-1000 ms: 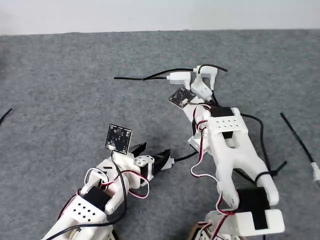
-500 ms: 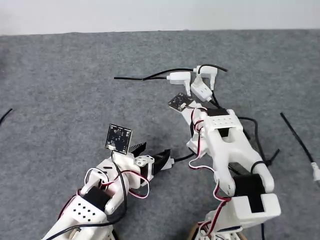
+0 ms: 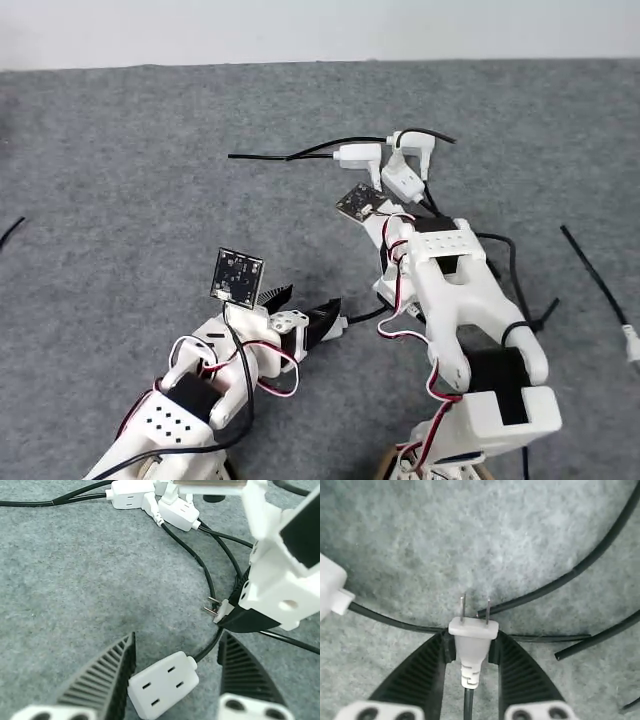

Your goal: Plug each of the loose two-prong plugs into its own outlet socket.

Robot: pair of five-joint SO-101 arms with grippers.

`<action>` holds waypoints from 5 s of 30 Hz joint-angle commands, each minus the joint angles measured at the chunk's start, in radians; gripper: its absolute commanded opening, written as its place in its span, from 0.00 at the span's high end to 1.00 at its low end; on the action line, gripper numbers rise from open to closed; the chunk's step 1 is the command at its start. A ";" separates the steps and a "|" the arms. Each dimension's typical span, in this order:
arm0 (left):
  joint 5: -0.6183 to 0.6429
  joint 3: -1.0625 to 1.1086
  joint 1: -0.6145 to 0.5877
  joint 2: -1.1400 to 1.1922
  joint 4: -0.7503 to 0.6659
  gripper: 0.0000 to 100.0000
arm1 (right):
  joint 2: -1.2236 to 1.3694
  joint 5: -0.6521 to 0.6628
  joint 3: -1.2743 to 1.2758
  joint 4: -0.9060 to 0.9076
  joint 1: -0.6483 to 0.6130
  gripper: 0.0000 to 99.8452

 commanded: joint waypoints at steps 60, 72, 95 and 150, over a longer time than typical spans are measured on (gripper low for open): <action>0.377 0.061 0.219 -0.009 -0.264 0.75 | -0.760 0.189 0.012 0.555 -0.223 0.99; 0.351 0.064 0.219 -0.009 -0.264 0.75 | -0.883 0.189 -0.018 0.607 -0.186 0.99; 0.351 0.064 0.221 -0.009 -0.264 0.75 | -0.901 0.098 -0.118 0.642 -0.188 0.99; 0.137 0.111 -0.732 -0.009 -0.215 0.75 | -0.329 0.201 -0.540 0.661 -0.420 0.99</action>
